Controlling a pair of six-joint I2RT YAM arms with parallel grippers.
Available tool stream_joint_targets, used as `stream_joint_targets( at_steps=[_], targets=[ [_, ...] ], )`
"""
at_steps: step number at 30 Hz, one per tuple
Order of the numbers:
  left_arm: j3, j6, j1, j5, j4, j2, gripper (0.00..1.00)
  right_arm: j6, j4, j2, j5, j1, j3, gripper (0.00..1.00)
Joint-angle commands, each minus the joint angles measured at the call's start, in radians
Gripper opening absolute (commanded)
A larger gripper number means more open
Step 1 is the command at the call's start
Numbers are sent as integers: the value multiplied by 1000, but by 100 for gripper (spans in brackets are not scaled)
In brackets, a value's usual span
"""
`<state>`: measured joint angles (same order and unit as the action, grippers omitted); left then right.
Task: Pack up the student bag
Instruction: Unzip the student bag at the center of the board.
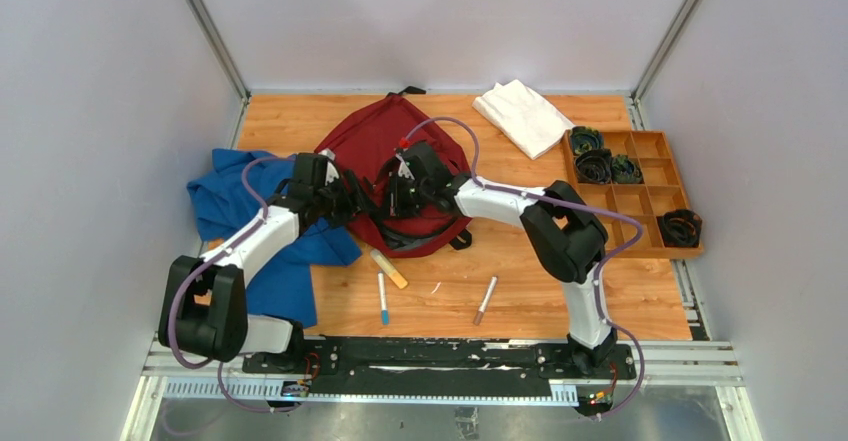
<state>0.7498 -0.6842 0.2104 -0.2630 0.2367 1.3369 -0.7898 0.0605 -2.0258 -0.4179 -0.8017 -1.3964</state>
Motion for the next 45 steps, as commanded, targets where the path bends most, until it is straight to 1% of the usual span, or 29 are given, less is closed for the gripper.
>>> stream_joint_targets(
  at_steps=[1,3,7,12,15,18,21,27,28,29,34,41,43,45],
  targets=[
    [20,-46,-9,24,-3,-9,67,24,3,38,7,10,0,0],
    [20,-77,-14,55,-2,1,64,25,4,42,5,10,-1,0],
    [19,-122,-28,65,-28,39,61,26,8,52,2,5,4,0],
    [16,-159,-32,31,-98,92,60,39,7,73,0,-12,7,0],
    [33,-160,-32,22,-106,126,58,40,12,77,-10,-22,7,0],
    [43,-158,-32,33,-106,138,52,45,10,84,-13,-35,8,0],
    [51,-156,-32,47,-99,142,41,45,10,93,-15,-47,18,0],
    [83,-135,-42,63,-69,161,7,50,3,119,-5,-53,56,0],
    [87,-130,-44,69,-61,161,2,57,-7,123,-1,-53,64,0],
    [88,-127,-47,73,-58,162,0,65,-16,127,4,-51,76,0],
    [95,-102,-66,77,-43,158,0,79,-22,162,17,-37,153,0],
    [119,-64,-108,80,-8,159,0,109,-41,256,16,4,267,0],
    [133,-53,-123,80,4,162,0,130,-55,293,21,26,297,0],
    [148,-42,-143,78,16,163,0,165,-107,338,33,49,320,0]
  ],
)
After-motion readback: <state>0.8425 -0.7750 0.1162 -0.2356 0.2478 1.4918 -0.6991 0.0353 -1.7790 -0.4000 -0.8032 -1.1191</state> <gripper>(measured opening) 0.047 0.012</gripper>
